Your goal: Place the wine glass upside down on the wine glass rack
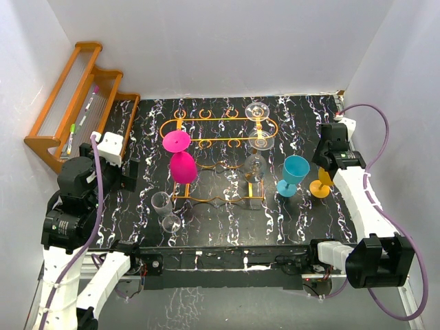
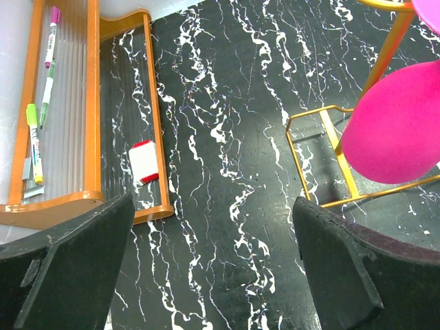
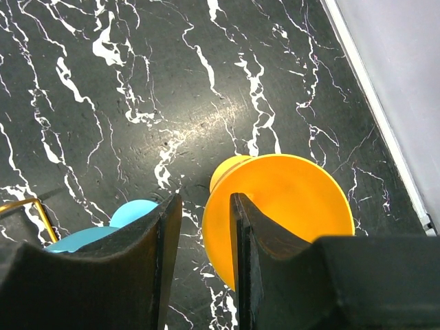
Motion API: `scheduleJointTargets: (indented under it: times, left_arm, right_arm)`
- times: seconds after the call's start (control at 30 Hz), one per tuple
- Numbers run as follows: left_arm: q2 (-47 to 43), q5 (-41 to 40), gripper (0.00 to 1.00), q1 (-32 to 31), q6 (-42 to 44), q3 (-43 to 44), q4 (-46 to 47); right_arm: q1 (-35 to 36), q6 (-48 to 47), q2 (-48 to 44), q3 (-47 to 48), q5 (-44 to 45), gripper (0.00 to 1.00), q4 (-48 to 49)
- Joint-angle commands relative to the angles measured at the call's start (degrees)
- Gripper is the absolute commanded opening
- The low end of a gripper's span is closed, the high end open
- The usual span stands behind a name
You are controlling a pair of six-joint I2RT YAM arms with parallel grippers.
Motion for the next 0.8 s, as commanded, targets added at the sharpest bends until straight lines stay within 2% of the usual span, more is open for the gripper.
scheduleJointTargets:
  times: [0.0,0.03,0.07,0.1,0.13,0.3,0.43,0.53,0.63,0.77]
  left_arm:
    - [0.14,0.12,0.97,-0.10,-0.02,-0.36,-0.04]
    - [0.14,0.31,0.97,-0.15,-0.01,-0.30,-0.15]
    - [0.22,0.36,0.97,-0.10,0.06,-0.28,-0.18]
    - [0.29,0.33,0.97,-0.17,0.33,-0.42,-0.25]
    - [0.39,0.29,0.97,-0.11,0.51,-0.59,-0.44]
    - [1.44,-1.05,0.97,-0.37,1.97,1.90,-1.84]
    - [3.14,-4.80,0.97,-0.60,5.41,9.31,-0.42]
    - [5.45,-3.75,0.97,-0.59,4.65,15.70,0.36]
    - [8.94,-0.28,0.97,-0.24,2.10,23.47,-0.16]
    - [15.00,6.11,0.97,-0.06,-1.90,32.64,-0.88]
  right_arm:
    - [-0.36,0.49,-0.10,-0.66,0.69,0.34,3.29]
    - [-0.37,0.48,0.17,-0.78,0.49,0.27,3.46]
    - [-0.36,0.38,0.41,-0.90,0.14,0.16,3.45]
    - [-0.40,0.40,0.72,-0.95,-0.05,0.09,3.45]
    - [-0.36,0.44,1.00,-1.02,-0.37,0.08,3.45]
    - [-0.36,1.10,-0.90,2.05,0.26,0.08,2.06]
    - [-0.36,-0.19,-5.41,12.88,2.13,0.08,0.04]
    - [-0.36,-0.89,-6.50,22.52,1.46,0.08,0.13]
    - [-0.36,-1.10,-8.29,27.96,-1.79,0.08,5.88]
    - [-0.36,-0.57,-9.78,30.99,-6.76,0.08,18.89]
